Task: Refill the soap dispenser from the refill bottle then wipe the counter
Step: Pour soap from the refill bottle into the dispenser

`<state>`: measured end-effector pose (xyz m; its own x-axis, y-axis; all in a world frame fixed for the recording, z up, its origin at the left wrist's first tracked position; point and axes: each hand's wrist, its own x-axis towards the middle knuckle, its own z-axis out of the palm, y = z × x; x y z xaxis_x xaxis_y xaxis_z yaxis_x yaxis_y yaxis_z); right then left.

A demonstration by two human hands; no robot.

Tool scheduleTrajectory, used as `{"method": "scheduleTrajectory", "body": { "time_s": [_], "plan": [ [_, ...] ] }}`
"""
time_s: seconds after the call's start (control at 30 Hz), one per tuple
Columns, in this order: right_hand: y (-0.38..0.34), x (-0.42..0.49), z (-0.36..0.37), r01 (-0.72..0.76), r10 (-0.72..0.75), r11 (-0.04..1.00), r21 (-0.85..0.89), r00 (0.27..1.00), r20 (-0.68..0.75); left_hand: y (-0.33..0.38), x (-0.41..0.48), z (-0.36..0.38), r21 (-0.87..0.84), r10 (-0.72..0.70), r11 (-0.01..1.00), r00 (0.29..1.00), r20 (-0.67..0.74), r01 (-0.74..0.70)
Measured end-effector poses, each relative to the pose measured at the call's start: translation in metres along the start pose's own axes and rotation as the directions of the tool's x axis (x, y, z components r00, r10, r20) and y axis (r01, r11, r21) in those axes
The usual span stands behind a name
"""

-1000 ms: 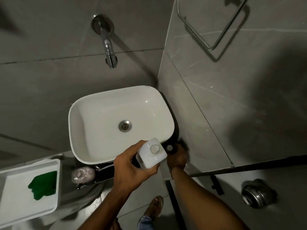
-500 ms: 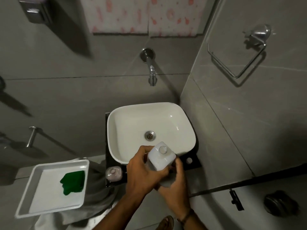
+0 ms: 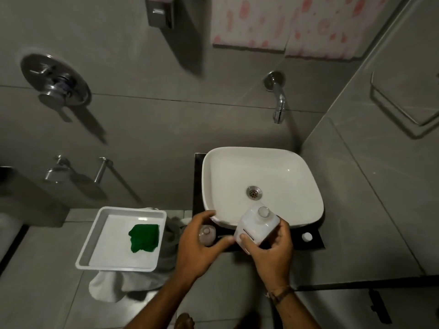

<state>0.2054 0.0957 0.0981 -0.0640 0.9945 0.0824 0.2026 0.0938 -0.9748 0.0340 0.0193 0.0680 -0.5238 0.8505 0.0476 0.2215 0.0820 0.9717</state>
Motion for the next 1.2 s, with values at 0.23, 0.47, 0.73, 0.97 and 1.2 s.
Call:
{"method": "scheduleTrajectory", "body": {
  "time_s": [0.23,0.47,0.73,0.97,1.2],
  "plan": [
    [0.008,-0.002,0.010,-0.066,0.067,0.997,0.030,0.998,-0.006,-0.087,0.016,-0.037,0.149,-0.214,0.970,0.966,0.141,0.193],
    [0.013,-0.002,0.016,-0.065,0.066,0.998,-0.025,0.997,0.031,-0.115,0.047,-0.023,0.242,-0.195,0.961,0.945,0.263,0.132],
    [-0.027,0.005,0.012,-0.001,0.001,1.000,0.007,1.000,0.016,-0.107,0.047,-0.030,0.128,-0.149,0.985,0.956,0.254,0.119],
    [-0.117,0.034,0.011,0.249,-0.239,0.965,-0.079,0.964,0.117,-0.006,0.058,-0.076,-0.033,0.082,0.996,0.993,0.080,-0.080],
    [-0.234,0.067,0.021,0.571,-0.494,0.798,-0.192,0.803,0.333,0.122,0.078,-0.138,0.041,0.306,0.952,0.950,-0.068,-0.303]
  ]
}}
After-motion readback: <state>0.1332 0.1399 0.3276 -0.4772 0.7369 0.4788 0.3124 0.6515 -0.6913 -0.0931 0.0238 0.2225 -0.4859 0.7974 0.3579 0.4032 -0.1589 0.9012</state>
